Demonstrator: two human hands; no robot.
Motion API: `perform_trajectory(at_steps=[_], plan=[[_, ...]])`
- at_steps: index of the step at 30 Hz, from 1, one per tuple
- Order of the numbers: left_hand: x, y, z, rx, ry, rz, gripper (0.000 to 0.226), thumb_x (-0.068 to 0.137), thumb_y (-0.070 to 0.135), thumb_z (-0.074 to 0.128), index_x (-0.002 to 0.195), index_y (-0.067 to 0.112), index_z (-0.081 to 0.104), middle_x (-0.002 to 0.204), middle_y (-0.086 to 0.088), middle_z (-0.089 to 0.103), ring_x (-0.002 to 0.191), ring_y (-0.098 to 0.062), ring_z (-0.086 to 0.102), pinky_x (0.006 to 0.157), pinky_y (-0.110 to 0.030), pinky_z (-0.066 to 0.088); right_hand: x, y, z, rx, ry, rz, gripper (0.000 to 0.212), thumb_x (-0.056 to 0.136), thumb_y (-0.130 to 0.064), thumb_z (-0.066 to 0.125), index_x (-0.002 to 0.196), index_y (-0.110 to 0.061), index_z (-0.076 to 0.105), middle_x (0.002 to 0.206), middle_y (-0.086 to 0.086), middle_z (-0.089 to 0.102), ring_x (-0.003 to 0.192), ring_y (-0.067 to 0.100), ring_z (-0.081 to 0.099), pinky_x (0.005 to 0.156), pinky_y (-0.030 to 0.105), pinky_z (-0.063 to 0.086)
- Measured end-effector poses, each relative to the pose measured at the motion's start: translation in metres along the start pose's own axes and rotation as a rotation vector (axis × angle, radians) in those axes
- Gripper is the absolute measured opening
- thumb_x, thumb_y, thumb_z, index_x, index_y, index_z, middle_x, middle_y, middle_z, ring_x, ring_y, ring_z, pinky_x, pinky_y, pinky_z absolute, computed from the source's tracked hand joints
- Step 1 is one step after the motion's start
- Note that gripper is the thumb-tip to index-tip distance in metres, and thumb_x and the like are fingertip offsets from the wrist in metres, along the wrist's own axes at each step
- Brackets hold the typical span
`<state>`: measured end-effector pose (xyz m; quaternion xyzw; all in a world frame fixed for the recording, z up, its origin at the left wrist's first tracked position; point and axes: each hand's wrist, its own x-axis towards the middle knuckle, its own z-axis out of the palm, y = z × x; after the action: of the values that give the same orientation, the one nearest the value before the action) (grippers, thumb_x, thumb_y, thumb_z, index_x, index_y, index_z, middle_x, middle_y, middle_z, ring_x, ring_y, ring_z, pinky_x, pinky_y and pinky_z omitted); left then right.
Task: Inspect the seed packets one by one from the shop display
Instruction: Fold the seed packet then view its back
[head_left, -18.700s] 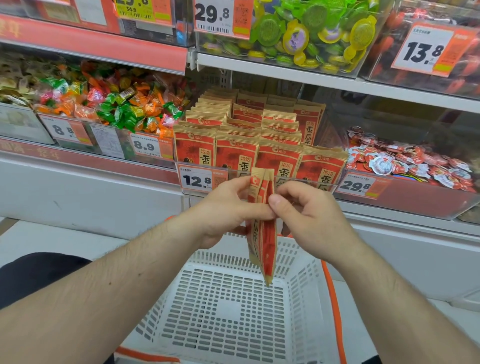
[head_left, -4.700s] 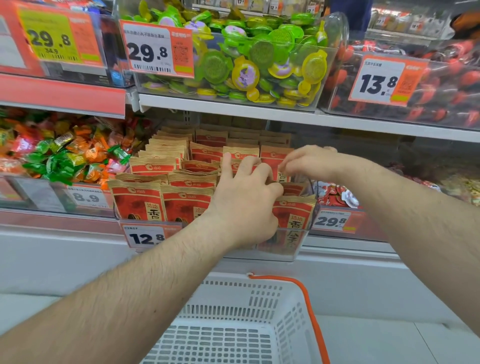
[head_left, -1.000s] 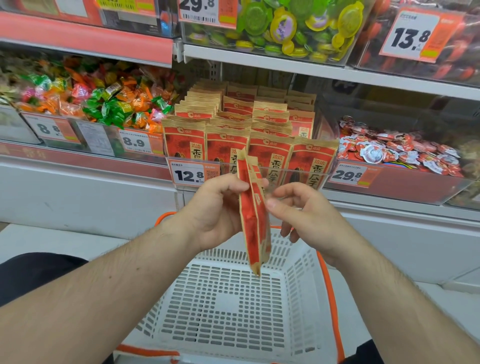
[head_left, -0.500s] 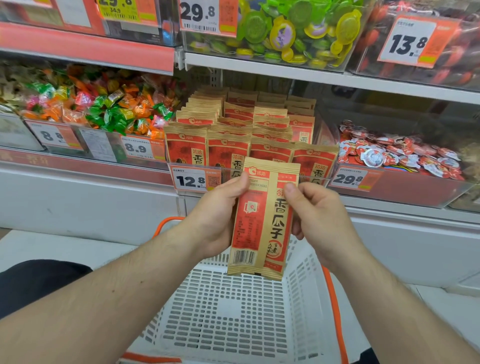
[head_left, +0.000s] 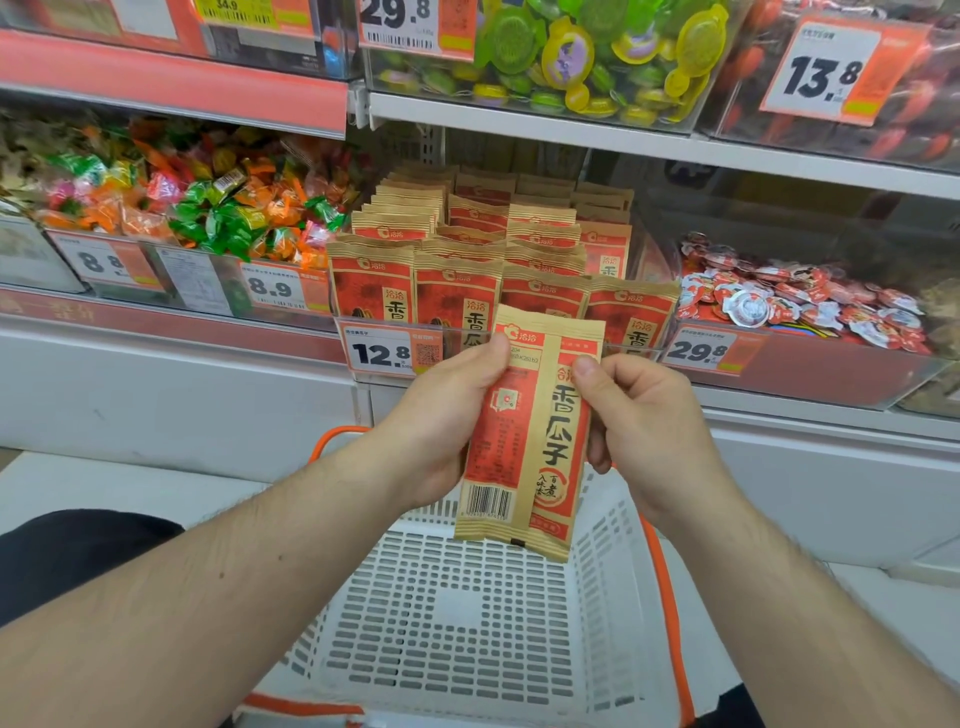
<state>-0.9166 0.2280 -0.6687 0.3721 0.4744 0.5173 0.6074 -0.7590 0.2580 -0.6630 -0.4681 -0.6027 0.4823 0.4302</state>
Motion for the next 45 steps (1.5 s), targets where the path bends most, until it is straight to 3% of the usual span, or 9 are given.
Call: perform_trajectory(at_steps=[2, 5, 10, 16, 20, 27, 37, 41, 45], plan=[[0.0, -0.004, 0.001, 0.215, 0.055, 0.088, 0.026, 0.101, 0.034, 0.054, 0.122, 0.022, 0.063, 0.105, 0.003, 0.076, 0.093, -0.015, 0.074, 0.084, -0.04, 0.058, 0.0, 0.002, 0.001, -0.097, 0.059, -0.045, 0.033, 0.096, -0.025, 0.061, 0.077, 0.002, 0.06, 0.047, 0.002, 0.056, 0.037, 0.011, 0.048, 0.038, 0.023, 0.039], [-0.004, -0.009, 0.002, 0.373, 0.001, 0.15, 0.053, 0.082, 0.021, 0.078, 0.129, 0.028, 0.053, 0.107, 0.011, 0.073, 0.094, -0.006, 0.071, 0.084, -0.033, 0.058, -0.002, 0.005, 0.003, -0.265, 0.099, -0.111, 0.029, 0.092, -0.03, 0.066, 0.071, -0.01, 0.063, 0.055, 0.009, 0.062, 0.046, 0.02, 0.056, 0.044, 0.03, 0.047], [-0.003, -0.014, 0.0, 0.433, -0.029, 0.169, 0.063, 0.073, 0.017, 0.087, 0.124, 0.026, 0.051, 0.102, 0.006, 0.072, 0.092, -0.006, 0.071, 0.083, -0.03, 0.059, -0.008, -0.001, 0.008, -0.258, -0.061, -0.126, 0.03, 0.094, -0.033, 0.059, 0.077, -0.01, 0.065, 0.063, 0.011, 0.066, 0.048, 0.02, 0.061, 0.045, 0.034, 0.053], [-0.001, -0.015, -0.003, 0.261, -0.165, 0.08, 0.051, 0.077, 0.006, 0.082, 0.12, 0.019, 0.059, 0.096, -0.001, 0.072, 0.089, -0.019, 0.071, 0.063, -0.024, 0.053, -0.007, -0.003, 0.004, -0.208, -0.075, -0.178, 0.021, 0.099, -0.017, 0.053, 0.083, -0.005, 0.06, 0.062, 0.017, 0.062, 0.043, 0.017, 0.057, 0.043, 0.027, 0.047], [-0.002, -0.015, -0.004, 0.18, -0.259, 0.015, 0.055, 0.067, 0.011, 0.07, 0.121, 0.013, 0.061, 0.087, 0.0, 0.068, 0.076, -0.016, 0.063, 0.066, -0.033, 0.047, -0.005, -0.005, 0.005, -0.025, -0.14, -0.084, 0.024, 0.1, -0.005, 0.047, 0.078, 0.0, 0.054, 0.055, 0.008, 0.061, 0.04, 0.017, 0.053, 0.041, 0.028, 0.044], [-0.001, -0.018, -0.004, 0.008, -0.473, -0.031, 0.022, 0.065, 0.017, 0.07, 0.086, 0.014, 0.066, 0.088, -0.013, 0.06, 0.078, -0.025, 0.055, 0.083, -0.049, 0.036, -0.005, -0.01, 0.002, 0.297, -0.257, 0.055, 0.032, 0.098, -0.003, 0.045, 0.067, -0.007, 0.052, 0.049, 0.011, 0.057, 0.034, 0.017, 0.047, 0.036, 0.022, 0.039], [-0.002, -0.017, -0.005, -0.002, -0.403, -0.025, 0.022, 0.068, 0.022, 0.07, 0.089, 0.014, 0.067, 0.088, -0.015, 0.06, 0.076, -0.026, 0.058, 0.08, -0.05, 0.039, -0.005, -0.008, 0.004, 0.242, -0.232, 0.032, 0.027, 0.101, -0.009, 0.045, 0.076, -0.006, 0.056, 0.057, 0.011, 0.057, 0.041, 0.019, 0.049, 0.042, 0.026, 0.042], [0.001, -0.013, -0.008, -0.167, -0.236, -0.02, 0.059, 0.069, 0.019, 0.07, 0.122, -0.004, 0.059, 0.119, -0.038, 0.056, 0.11, -0.041, 0.062, 0.094, -0.056, 0.046, -0.001, -0.004, 0.003, 0.056, -0.053, 0.012, 0.021, 0.099, -0.018, 0.054, 0.079, -0.012, 0.056, 0.066, 0.006, 0.063, 0.047, 0.019, 0.051, 0.045, 0.029, 0.041], [-0.003, -0.003, -0.003, -0.375, -0.237, -0.058, 0.044, 0.079, 0.028, 0.063, 0.115, 0.003, 0.066, 0.119, -0.025, 0.065, 0.106, -0.037, 0.065, 0.089, -0.049, 0.055, 0.002, 0.002, 0.003, -0.057, -0.085, 0.131, 0.025, 0.087, -0.03, 0.071, 0.105, -0.018, 0.058, 0.089, 0.004, 0.064, 0.056, 0.011, 0.061, 0.044, 0.028, 0.043]])
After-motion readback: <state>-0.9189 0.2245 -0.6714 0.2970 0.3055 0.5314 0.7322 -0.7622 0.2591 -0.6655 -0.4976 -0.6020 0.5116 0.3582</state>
